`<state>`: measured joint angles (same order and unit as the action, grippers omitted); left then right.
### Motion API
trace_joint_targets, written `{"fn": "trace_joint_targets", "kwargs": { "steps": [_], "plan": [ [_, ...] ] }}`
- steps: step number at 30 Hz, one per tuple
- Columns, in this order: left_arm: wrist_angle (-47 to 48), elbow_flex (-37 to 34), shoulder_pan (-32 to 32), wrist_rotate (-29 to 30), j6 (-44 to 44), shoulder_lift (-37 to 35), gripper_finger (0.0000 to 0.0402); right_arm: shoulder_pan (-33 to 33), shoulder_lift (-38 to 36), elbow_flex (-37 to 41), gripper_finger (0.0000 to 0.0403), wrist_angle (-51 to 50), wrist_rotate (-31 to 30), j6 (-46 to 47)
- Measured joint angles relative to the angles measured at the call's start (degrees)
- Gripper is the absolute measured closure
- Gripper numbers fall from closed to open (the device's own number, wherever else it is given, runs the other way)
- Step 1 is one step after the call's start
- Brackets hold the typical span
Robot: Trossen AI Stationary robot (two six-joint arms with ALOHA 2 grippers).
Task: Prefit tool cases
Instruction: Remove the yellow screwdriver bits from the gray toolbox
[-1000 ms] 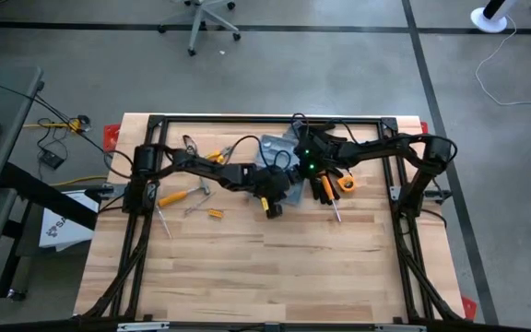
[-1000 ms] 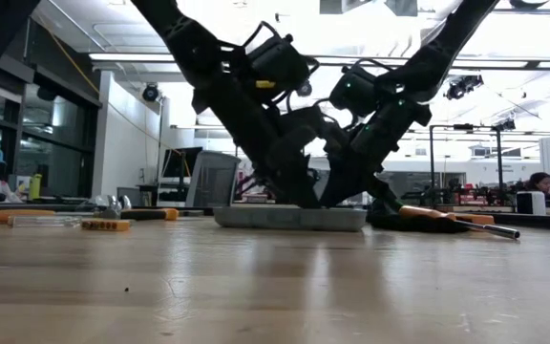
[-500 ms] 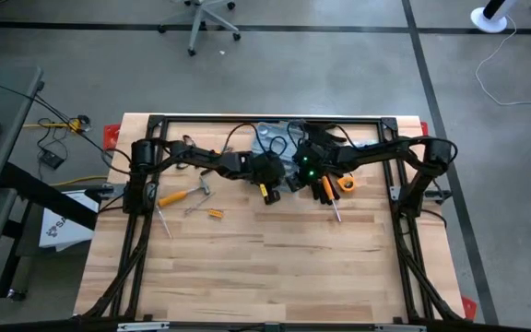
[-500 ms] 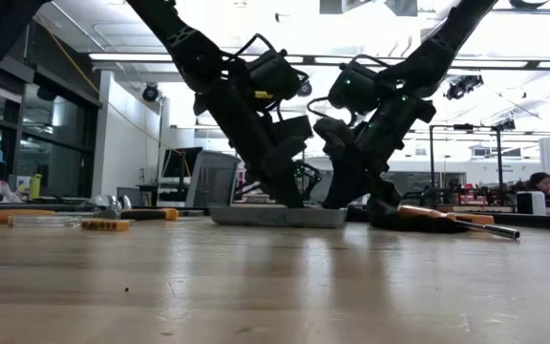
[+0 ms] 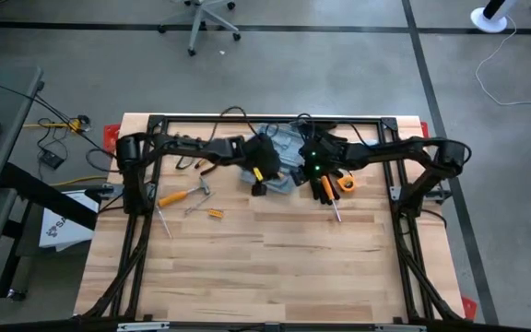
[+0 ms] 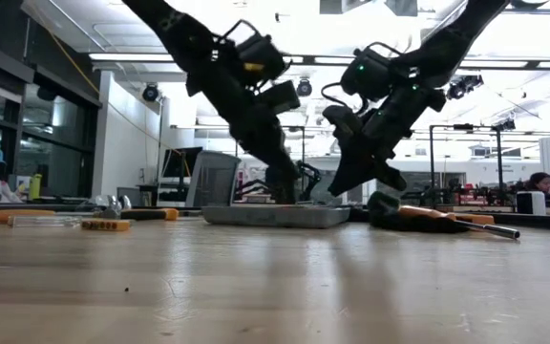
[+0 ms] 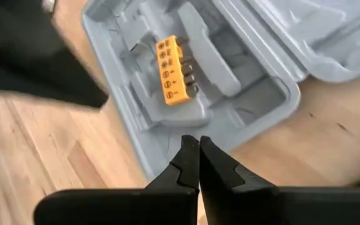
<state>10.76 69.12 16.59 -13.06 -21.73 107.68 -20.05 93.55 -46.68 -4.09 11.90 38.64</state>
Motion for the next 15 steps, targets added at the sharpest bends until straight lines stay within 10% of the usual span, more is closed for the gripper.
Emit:
{"fn": "trace_joint_targets", "kwargs": {
  "steps": [15],
  "plan": [
    [0.37, -0.04, 4.38, -7.38, -27.69, 2.01, 0.0224, 0.72, -2.72, 2.61, 0.0403, 1.77, -1.87, 4.55]
  ]
}}
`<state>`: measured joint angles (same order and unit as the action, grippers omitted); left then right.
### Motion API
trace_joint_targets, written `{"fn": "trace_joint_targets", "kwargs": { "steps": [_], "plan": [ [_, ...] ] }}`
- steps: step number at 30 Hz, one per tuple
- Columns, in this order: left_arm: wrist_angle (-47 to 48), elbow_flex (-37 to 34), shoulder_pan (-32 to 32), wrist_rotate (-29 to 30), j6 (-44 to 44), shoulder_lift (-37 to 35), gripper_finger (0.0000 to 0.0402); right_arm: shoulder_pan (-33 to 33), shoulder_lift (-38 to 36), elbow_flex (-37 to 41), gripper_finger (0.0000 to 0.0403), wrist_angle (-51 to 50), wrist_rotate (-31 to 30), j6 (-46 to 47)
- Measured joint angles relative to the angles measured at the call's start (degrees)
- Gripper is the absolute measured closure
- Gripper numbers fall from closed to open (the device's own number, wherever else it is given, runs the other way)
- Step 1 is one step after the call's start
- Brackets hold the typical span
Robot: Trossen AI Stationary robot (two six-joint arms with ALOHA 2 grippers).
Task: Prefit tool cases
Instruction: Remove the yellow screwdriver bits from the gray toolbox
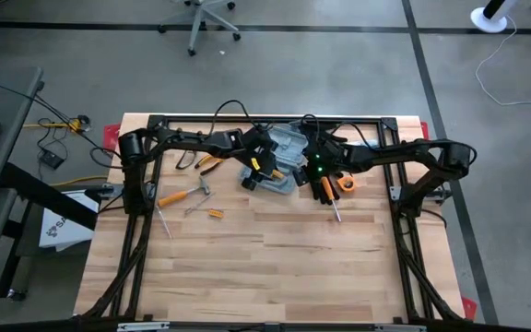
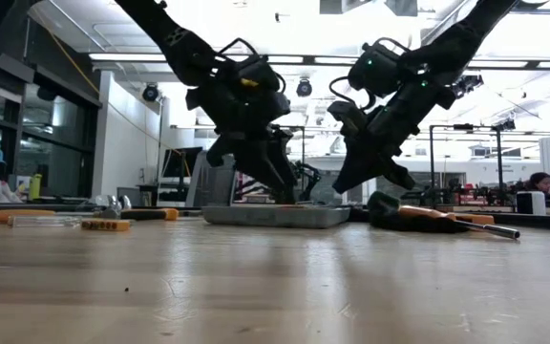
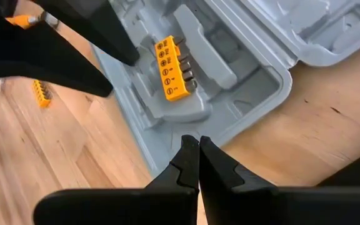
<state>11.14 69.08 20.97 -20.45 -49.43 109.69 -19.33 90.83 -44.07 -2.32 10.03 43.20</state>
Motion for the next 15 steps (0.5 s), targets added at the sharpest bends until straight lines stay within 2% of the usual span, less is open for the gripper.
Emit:
{"fn": "trace_joint_targets", "kwargs": {
  "steps": [15],
  "plan": [
    [-2.19, 0.0, 2.56, -0.79, -0.7, 3.17, 0.0214, 0.26, 0.0, 0.0, 0.0403, 0.08, -0.05, 1.36]
  ]
}}
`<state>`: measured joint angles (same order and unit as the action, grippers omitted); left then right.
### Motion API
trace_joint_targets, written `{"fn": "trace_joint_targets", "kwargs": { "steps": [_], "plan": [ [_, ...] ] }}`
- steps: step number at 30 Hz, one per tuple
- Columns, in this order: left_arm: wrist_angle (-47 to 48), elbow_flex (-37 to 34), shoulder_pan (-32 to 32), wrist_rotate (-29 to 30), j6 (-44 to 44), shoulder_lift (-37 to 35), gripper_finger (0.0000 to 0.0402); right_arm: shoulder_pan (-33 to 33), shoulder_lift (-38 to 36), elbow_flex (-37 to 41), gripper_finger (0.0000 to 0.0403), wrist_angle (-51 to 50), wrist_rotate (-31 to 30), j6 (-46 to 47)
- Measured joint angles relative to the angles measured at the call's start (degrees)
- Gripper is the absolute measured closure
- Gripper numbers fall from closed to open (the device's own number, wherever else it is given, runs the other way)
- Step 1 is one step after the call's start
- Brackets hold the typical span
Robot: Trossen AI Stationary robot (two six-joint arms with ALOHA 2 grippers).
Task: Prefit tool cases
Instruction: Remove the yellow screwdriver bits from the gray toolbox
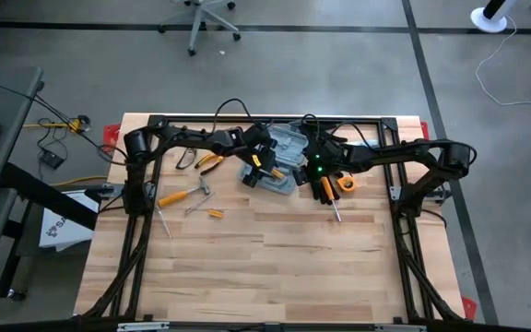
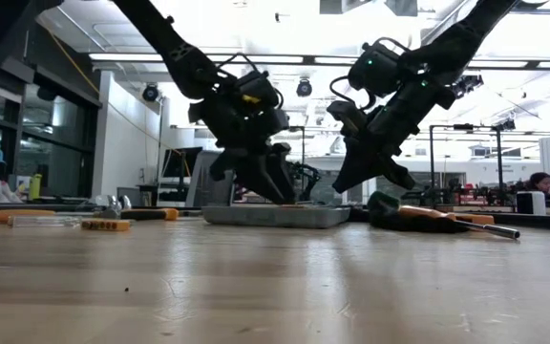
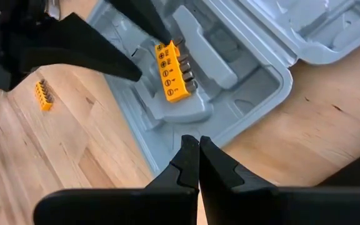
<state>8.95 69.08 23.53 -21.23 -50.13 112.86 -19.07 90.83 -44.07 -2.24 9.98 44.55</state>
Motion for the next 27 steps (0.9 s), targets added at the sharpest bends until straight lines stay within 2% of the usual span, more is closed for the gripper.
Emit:
{"fn": "trace_joint_targets", "kwargs": {
  "steps": [15, 27],
  "plan": [
    [-4.58, 0.05, 0.48, -0.13, -1.55, 2.51, 0.0215, 1.49, 0.0, 0.0, 0.0403, -0.11, -0.79, 1.4],
    [-2.59, 0.13, -0.07, 2.24, -2.23, 4.09, 0.0241, 1.56, 0.02, 0.0, 0.0403, -0.51, -1.33, 2.09]
  ]
}}
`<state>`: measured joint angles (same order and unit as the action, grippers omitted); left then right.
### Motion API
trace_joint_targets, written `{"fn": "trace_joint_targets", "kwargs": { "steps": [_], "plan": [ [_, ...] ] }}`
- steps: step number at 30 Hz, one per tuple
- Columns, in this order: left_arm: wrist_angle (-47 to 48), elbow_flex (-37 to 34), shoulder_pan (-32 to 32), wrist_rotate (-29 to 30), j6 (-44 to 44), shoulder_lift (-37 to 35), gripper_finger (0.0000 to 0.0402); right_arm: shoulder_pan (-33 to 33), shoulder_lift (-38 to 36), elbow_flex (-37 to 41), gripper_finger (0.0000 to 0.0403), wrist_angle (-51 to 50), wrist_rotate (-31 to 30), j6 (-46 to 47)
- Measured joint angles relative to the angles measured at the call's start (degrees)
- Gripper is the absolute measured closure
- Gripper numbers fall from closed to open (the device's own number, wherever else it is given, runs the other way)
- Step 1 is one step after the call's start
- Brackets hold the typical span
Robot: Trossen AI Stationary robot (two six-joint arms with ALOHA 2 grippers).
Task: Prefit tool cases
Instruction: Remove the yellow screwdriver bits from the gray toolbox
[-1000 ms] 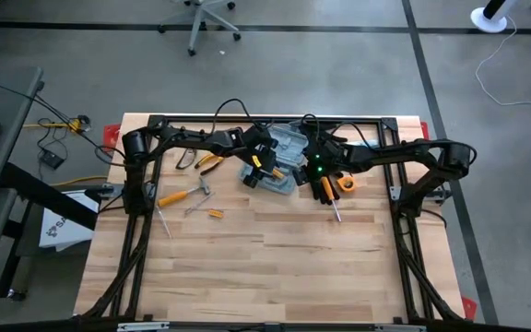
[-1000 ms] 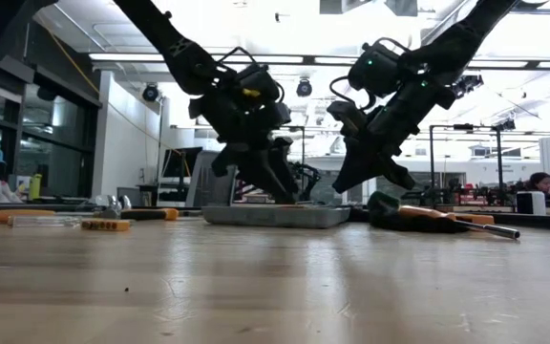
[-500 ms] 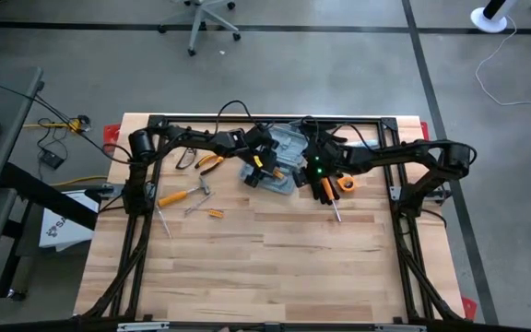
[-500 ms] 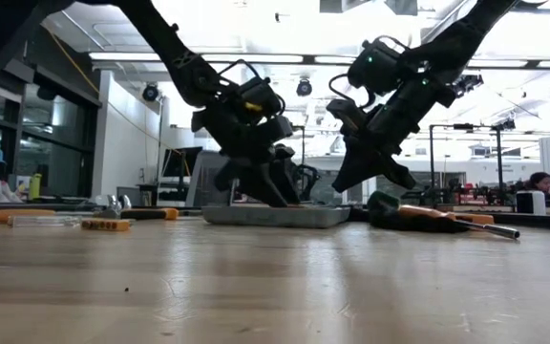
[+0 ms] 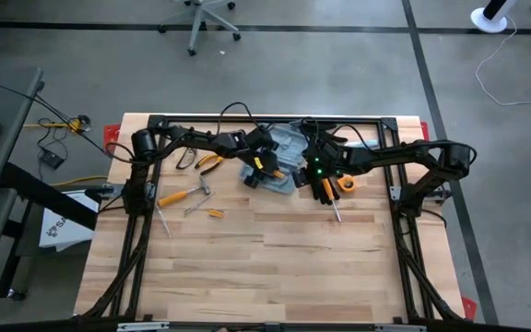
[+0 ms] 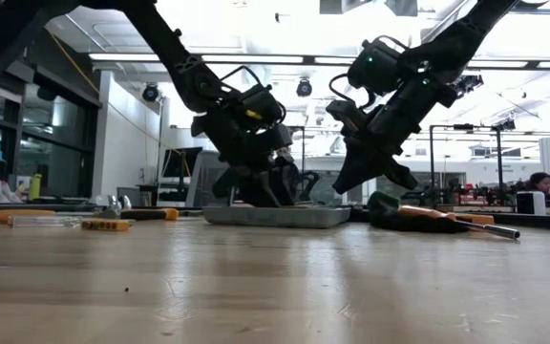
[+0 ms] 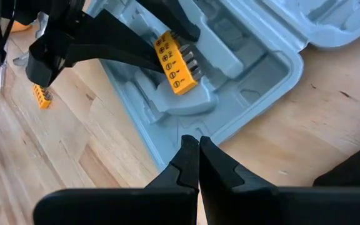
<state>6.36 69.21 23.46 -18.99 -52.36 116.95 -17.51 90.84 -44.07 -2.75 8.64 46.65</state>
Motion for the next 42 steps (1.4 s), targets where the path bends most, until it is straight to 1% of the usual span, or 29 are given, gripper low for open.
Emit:
{"fn": "trace_joint_targets", "kwargs": {
  "steps": [3, 6, 10, 13, 14, 18, 27, 30, 32, 36, 38, 40, 42],
  "plan": [
    [0.0, 0.0, -0.11, 0.96, 0.28, 0.0, 0.0252, 0.23, 0.01, 0.0, 0.0403, -0.06, 0.0, 0.55],
    [-0.08, 0.0, -0.37, 2.04, 2.35, 0.32, 0.0276, 0.82, 0.01, 0.0, 0.0403, -0.46, -1.11, 1.12],
    [-0.59, 0.0, -1.21, 4.43, 4.39, 0.4, 0.0328, 1.82, 0.01, 0.0, 0.0403, -1.38, -2.47, 2.12],
    [-0.75, -0.02, -1.42, 4.88, 8.24, 0.44, 0.0373, 2.44, 0.01, 0.0, 0.0403, -1.45, -2.98, 2.81],
    [-0.81, -0.02, -1.46, 4.88, 9.77, 0.46, 0.0383, 2.64, 0.01, 0.0, 0.0403, -1.45, -3.28, 3.21],
    [-1.17, -0.03, -1.53, 5.61, 15.53, 0.5, 0.0384, 3.07, 0.01, 0.0, 0.0403, -1.34, -4.27, 4.52],
    [-0.15, -0.26, -1.39, 8.97, 21.77, -1.46, 0.0384, 3.05, -0.47, -0.02, 0.0403, -0.84, -5.11, 6.03],
    [1.43, -0.26, -1.31, 12.62, 21.62, -3.55, 0.0384, 3.05, -0.82, -0.11, 0.0403, -0.28, -5.11, 6.06],
    [1.96, -0.22, -1.33, 15.26, 20.04, -4.5, 0.0384, 3.05, -0.96, -0.11, 0.0403, -0.54, -5.21, 6.04],
    [1.65, -0.24, -1.36, 24.27, 14.6, -4.42, 0.0384, 2.81, -0.98, -0.11, 0.0403, -0.99, -5.77, 5.58],
    [1.11, -0.21, -0.81, 27.81, 13.29, -4.31, 0.0384, 2.36, -0.98, -0.11, 0.0403, -1.13, -6.78, 5.41],
    [1.61, -0.2, 0.23, 29.86, 13.09, -4.19, 0.0384, 1.88, -0.98, -0.11, 0.0403, -1.2, -6.92, 5.11],
    [1.39, -0.2, 1.12, 30.67, 13.07, -4.07, 0.0384, 1.6, -0.98, -0.11, 0.0403, -1.15, -7.02, 4.94]
  ]
}}
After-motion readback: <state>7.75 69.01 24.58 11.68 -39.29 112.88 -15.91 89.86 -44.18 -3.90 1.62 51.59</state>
